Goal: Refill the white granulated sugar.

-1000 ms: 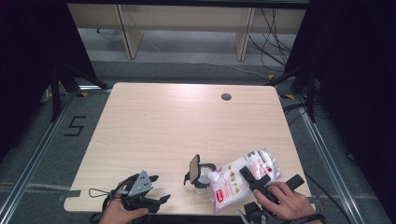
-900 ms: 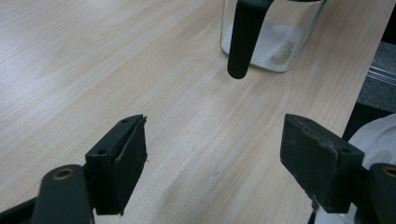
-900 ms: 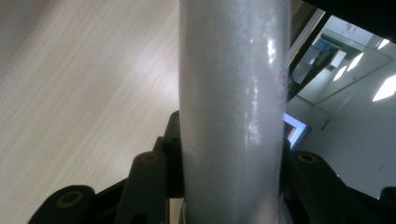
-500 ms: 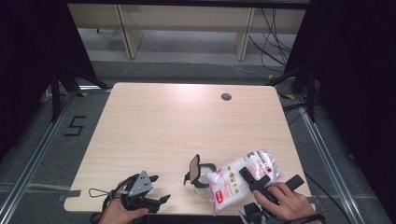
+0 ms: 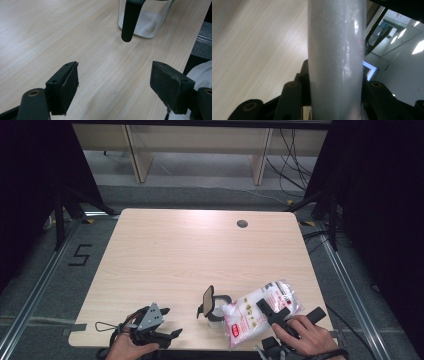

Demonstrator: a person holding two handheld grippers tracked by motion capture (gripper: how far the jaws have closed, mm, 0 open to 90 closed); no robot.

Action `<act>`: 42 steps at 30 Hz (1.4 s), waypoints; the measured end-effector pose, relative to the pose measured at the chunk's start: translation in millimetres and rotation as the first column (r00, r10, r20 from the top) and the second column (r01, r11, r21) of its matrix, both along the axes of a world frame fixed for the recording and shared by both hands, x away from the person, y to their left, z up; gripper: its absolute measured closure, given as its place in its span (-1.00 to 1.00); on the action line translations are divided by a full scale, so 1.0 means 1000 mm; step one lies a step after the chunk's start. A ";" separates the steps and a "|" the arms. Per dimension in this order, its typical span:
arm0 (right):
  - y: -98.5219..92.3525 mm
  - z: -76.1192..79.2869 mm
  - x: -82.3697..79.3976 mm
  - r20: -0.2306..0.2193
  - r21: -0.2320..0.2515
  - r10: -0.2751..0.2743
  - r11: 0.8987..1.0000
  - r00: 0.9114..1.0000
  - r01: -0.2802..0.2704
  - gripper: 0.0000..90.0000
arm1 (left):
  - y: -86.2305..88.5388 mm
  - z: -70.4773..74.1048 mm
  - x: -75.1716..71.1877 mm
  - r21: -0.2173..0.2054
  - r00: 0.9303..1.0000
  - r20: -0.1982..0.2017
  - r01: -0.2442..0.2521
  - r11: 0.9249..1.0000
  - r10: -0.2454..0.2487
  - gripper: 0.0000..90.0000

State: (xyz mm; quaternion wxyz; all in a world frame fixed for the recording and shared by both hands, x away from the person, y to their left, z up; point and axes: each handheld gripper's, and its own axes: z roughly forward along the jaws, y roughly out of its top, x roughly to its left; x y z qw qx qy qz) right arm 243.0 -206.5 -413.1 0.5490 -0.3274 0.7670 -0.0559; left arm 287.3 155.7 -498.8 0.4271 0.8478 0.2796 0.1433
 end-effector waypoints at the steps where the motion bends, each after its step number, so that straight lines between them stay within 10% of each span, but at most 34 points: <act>1: -0.001 -0.002 -0.001 -0.003 0.024 -0.016 1.000 1.000 0.016 0.43 | 0.000 0.000 0.000 -0.001 1.000 0.000 0.000 1.000 0.000 -0.50; 42: -0.002 0.000 -0.001 -0.011 0.030 -0.023 0.999 1.000 0.024 0.44 | 0.001 0.001 0.001 0.013 1.000 0.000 0.009 1.000 -0.009 -0.50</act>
